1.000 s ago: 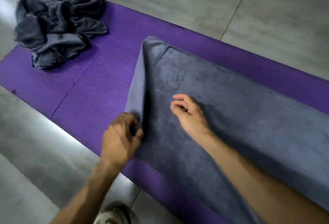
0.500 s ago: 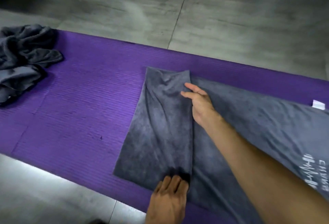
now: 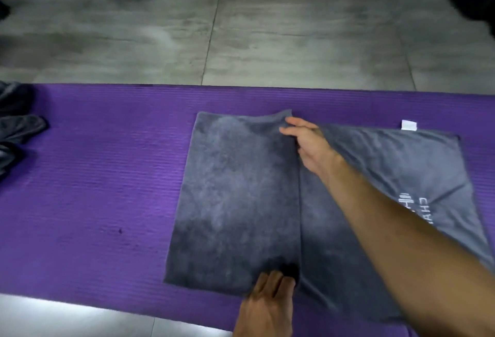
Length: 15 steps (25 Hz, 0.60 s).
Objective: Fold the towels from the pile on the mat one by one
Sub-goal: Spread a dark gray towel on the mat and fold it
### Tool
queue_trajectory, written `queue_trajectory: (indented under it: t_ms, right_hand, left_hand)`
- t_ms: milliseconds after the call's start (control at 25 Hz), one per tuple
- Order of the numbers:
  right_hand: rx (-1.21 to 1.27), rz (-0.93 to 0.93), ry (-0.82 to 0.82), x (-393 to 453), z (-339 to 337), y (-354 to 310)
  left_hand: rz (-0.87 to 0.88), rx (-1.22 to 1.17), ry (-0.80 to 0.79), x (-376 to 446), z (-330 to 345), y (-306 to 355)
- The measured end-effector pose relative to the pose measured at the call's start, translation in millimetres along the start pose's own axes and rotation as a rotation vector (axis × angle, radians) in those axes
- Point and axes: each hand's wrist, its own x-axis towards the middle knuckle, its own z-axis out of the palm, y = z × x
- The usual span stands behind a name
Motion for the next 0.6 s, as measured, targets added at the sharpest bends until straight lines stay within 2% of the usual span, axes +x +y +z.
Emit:
queue_trajectory:
  t_ms: [240, 360, 400, 480, 560, 600]
  right_hand:
    - [-0.015, -0.069, 0.114, -8.7, -76.0, -9.6]
    - [-0.032, -0.065, 0.133, -1.1, -97.3, -1.3]
    - [-0.122, -0.102, 0.176, 1.4, -98.8, 1.0]
    - [-0.583, -0.352, 0.286, -0.1, -96.3, 9.8]
    - [-1.043, -0.685, 0.268, -13.0, -79.6, 26.9]
    - [-1.175, -0.788, 0.180, -17.8, -67.2, 39.4]
  left_hand:
    - [0.034, -0.061, -0.027, 10.7, 23.8, 45.5]
    - [0.000, -0.087, -0.114, 9.1, 36.9, 58.9]
    - [-0.018, -0.123, -0.167, 8.8, 36.2, 58.3]
    - [-0.083, -0.196, -0.190, 10.3, 24.6, 43.4]
    - [-0.206, -0.189, -0.059, 9.9, 7.4, 5.2]
    - [-0.294, -0.141, 0.015, 7.5, -2.9, -22.9]
